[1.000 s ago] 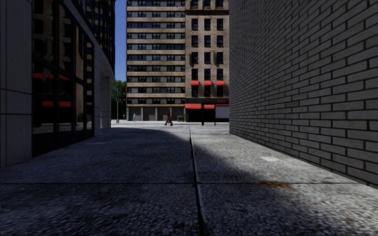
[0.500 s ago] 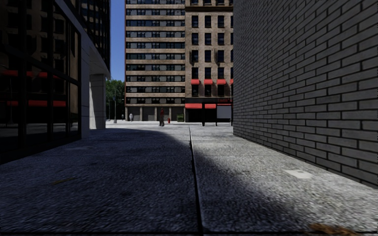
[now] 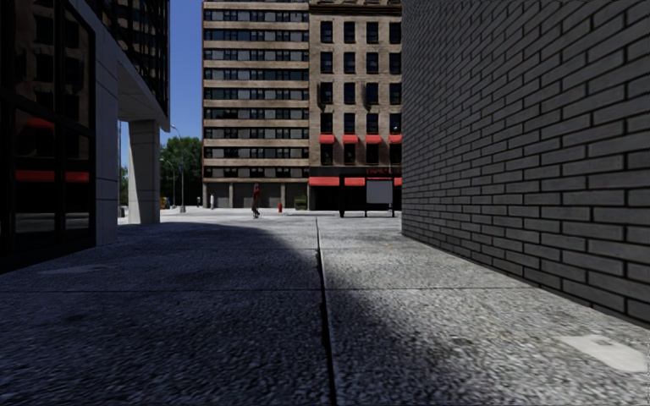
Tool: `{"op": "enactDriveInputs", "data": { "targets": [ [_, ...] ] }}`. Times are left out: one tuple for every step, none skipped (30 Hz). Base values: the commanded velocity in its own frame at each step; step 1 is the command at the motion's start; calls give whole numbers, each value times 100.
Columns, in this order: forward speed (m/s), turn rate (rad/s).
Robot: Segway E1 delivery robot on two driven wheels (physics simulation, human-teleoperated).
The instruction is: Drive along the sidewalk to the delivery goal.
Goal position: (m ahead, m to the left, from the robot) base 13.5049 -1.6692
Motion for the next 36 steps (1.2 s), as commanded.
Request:
{"op": "enactDriveInputs", "data": {
  "targets": [
    [195,-24],
    [195,-24],
    [195,-24],
    [195,-24],
    [195,-24],
    [195,-24],
    [195,-24],
    [195,-17],
    [195,0],
    [195,0],
    [195,0],
    [195,0],
    [195,0],
    [195,0],
    [195,0],
    [195,0],
    [195,0],
    [195,0],
    [195,0],
    [195,-8],
    [195,-8],
    [195,-16],
    [195,-21],
    [195,-22],
    [195,-22],
    [195,-22],
    [195,-23],
    [195,-23],
    [195,-23],
    [195,-23],
    [195,-23],
    [195,-23],
    [195,-23],
    [195,-23],
    [195,-23],
    [195,-23]
  ]
}}
